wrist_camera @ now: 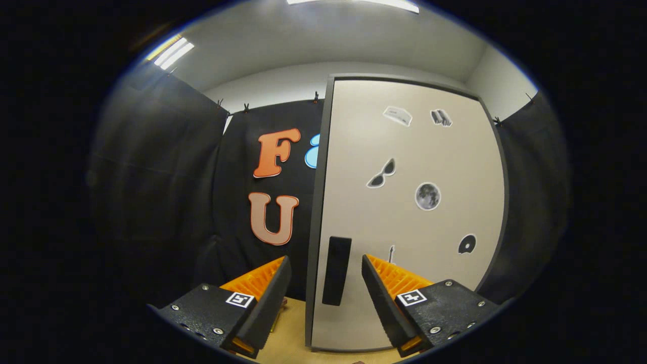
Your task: Open the shoe cabinet door, grab the shoes and put them into the shoe cabinet, then close the shoe cabinet door.
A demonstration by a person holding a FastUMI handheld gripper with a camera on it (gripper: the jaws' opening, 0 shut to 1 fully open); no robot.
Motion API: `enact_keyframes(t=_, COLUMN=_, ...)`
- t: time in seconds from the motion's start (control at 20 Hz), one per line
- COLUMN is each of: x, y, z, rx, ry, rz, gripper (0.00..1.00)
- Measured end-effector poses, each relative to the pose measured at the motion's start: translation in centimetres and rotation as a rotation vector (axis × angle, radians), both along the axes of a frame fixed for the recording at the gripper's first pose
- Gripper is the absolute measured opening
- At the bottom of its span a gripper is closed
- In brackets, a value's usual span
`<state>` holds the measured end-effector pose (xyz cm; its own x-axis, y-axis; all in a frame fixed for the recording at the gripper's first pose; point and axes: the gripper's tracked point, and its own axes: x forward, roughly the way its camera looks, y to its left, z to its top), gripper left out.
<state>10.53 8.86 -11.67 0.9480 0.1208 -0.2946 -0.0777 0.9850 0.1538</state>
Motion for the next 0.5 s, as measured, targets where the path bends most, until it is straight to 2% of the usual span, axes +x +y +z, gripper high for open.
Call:
enact_keyframes(t=0.15, x=1.9, y=0.5, z=-3.2, rx=-0.008, ry=0.075, rz=-0.028, gripper=0.8)
enact_keyframes(t=0.25, x=2.5, y=0.0, z=-4.9, rx=-0.016, ry=0.126, rz=-0.076, gripper=0.72)
enact_keyframes(t=0.3, x=3.5, y=-0.5, z=-4.9, rx=-0.023, ry=0.105, rz=-0.104, gripper=0.64)
enact_keyframes(t=0.35, x=3.8, y=-0.7, z=-5.3, rx=-0.032, ry=0.107, rz=-0.117, gripper=0.61)
enact_keyframes(t=0.4, x=4.1, y=-1.1, z=-6.0, rx=-0.044, ry=0.127, rz=-0.133, gripper=0.52)
enact_keyframes(t=0.5, x=4.4, y=-0.5, z=-7.0, rx=-0.017, ry=0.166, rz=-0.135, gripper=0.44)
